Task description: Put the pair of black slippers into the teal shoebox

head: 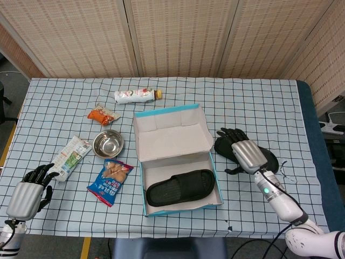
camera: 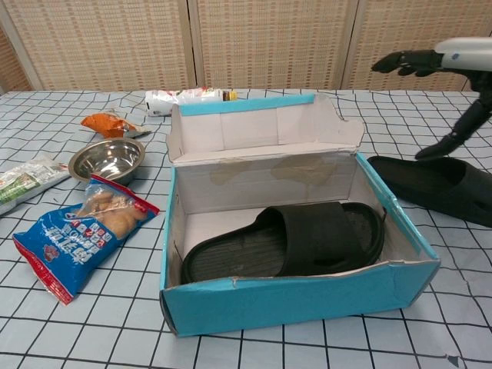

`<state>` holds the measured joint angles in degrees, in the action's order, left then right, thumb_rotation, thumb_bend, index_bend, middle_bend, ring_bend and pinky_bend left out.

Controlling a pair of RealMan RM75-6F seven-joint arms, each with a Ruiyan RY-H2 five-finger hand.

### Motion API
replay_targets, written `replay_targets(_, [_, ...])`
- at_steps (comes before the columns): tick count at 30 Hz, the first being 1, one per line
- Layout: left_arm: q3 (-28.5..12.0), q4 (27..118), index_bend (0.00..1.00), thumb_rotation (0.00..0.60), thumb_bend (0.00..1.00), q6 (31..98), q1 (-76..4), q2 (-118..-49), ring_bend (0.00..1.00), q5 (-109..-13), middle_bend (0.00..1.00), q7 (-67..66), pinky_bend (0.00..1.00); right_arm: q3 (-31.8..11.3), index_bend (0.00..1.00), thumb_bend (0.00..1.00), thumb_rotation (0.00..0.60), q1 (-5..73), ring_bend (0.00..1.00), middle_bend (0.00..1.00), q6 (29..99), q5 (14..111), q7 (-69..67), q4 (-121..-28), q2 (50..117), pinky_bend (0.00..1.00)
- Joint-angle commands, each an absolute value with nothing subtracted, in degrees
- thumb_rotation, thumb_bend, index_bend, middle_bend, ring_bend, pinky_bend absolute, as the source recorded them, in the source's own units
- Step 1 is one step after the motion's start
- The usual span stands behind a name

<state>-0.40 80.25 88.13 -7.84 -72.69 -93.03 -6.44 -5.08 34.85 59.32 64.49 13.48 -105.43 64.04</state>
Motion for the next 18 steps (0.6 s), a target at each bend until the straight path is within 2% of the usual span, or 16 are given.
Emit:
replay_targets(1, [-0.39, 80.28, 0.3, 0.6, 0.67, 87.95, -7.89, -72.74, 0.15, -92.98, 0.14, -6.61, 0.3, -0.83, 0.0, 0.0, 0.6, 31.25, 0.0, 0.0, 59.13, 63.19, 16.63, -101.14, 63.01, 0.0])
replay_targets(5, [-0.34, 80.34, 0.3, 0.6, 0.67, 87.38, -7.97, -72.82, 0.15, -92.65, 0.14, -6.93, 0.3, 0.36, 0.0, 0.0, 0.6, 31.34, 0.0, 0.0, 53.49, 60.69, 14.32, -95.79, 63.4, 0.0])
replay_targets(9, [-0.37, 80.18, 0.3, 0.6, 0.67, 87.45, -7.98, -72.86, 0.15, -92.67, 0.14, -7.03, 0.3, -0.01, 0.0, 0.0, 0.6, 31.63, 0.0, 0.0, 50.88, 58.75, 13.15, -91.21, 65.44, 0.0])
replay_targets(18, [-0.21, 80.21, 0.3, 0.6, 0.67, 87.12, -8.06, -72.93, 0.15, -92.69, 0.14, -7.08, 0.3, -1.84, 0.0, 0.0, 0.6, 33.33, 0.0, 0.0, 45.61, 53.03, 13.05, -79.11, 73.78, 0.0])
